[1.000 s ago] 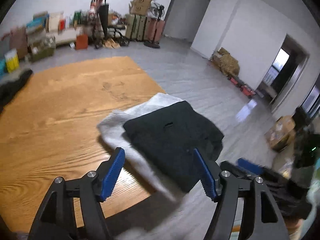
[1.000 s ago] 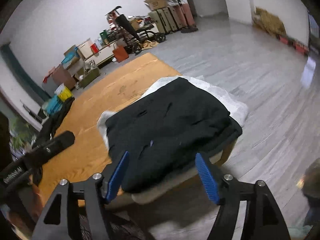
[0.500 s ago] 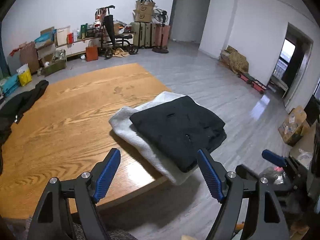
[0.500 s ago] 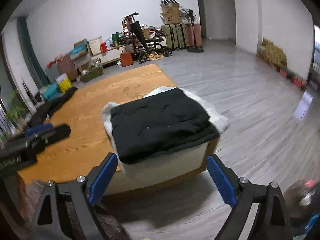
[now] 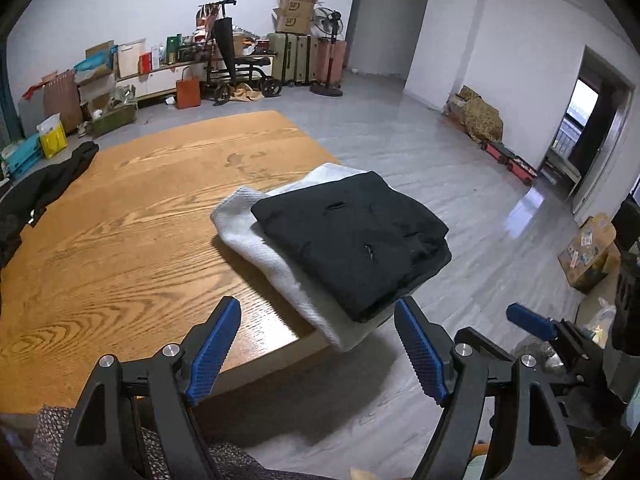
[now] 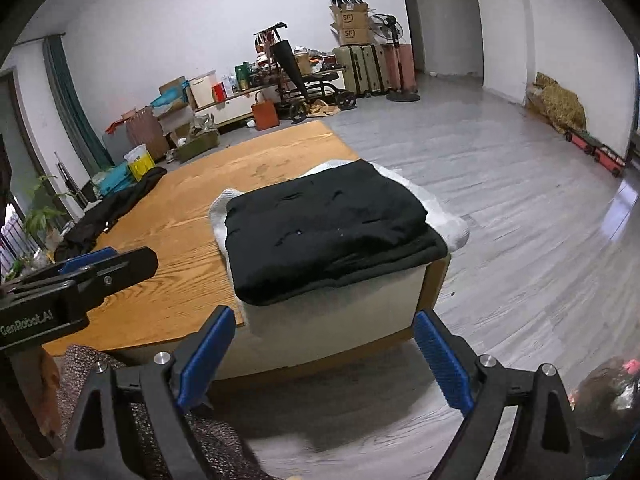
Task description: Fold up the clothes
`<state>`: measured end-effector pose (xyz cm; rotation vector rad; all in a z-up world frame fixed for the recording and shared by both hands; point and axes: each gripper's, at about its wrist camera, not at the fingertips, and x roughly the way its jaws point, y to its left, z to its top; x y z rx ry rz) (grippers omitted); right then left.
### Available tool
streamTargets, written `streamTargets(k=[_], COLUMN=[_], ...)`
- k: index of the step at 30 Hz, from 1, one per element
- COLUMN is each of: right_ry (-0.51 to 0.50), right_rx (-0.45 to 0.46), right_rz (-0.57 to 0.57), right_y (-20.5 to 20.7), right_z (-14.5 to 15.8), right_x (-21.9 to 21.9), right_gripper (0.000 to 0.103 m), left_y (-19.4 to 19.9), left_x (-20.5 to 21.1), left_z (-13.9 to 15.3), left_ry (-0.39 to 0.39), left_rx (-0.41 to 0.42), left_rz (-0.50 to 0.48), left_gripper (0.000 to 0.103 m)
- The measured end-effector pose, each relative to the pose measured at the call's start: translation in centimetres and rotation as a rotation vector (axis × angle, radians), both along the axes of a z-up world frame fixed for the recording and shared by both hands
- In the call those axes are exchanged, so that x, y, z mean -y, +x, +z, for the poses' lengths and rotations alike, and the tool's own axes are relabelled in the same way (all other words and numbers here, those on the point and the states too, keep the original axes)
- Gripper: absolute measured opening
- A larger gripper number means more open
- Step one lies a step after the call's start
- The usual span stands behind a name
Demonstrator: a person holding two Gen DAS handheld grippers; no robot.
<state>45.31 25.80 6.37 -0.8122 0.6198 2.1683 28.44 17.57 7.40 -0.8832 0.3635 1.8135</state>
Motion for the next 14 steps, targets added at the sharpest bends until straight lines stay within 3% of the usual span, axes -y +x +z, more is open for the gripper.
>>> streamTargets(k=[14], right_ry=[-0.043], right_rx=[0.003], right_rz=[0.007], right_y=[0.0], right_z=[-1.1], right_x=[0.3], right_gripper=[0.093], left_y=[0.1], left_x=[0.3], left_z=[0.4], left_ry=[0.025], left_rx=[-0.006], left_rz=[-0.002], left_gripper=[0.080])
